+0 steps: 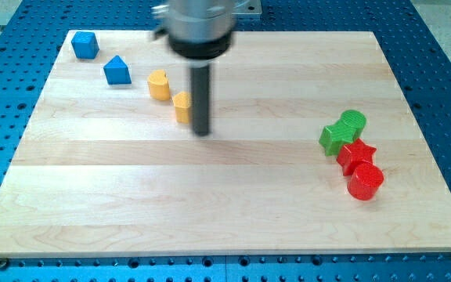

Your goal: Place the yellow hexagon diagonal to the yellow heart

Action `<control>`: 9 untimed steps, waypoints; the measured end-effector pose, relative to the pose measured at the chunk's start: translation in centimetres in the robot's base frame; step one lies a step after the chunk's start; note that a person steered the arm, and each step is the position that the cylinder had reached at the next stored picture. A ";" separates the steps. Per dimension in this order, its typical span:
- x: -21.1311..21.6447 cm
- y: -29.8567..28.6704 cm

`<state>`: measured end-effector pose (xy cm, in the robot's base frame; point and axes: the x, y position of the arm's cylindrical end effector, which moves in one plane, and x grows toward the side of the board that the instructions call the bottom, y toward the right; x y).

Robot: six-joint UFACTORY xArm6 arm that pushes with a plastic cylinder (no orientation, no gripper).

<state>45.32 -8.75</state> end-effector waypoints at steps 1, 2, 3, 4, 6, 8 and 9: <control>-2.0 -6.4; -3.8 -3.6; -3.8 0.3; -3.8 3.3; -2.0 13.8; -9.9 10.8; -8.5 8.4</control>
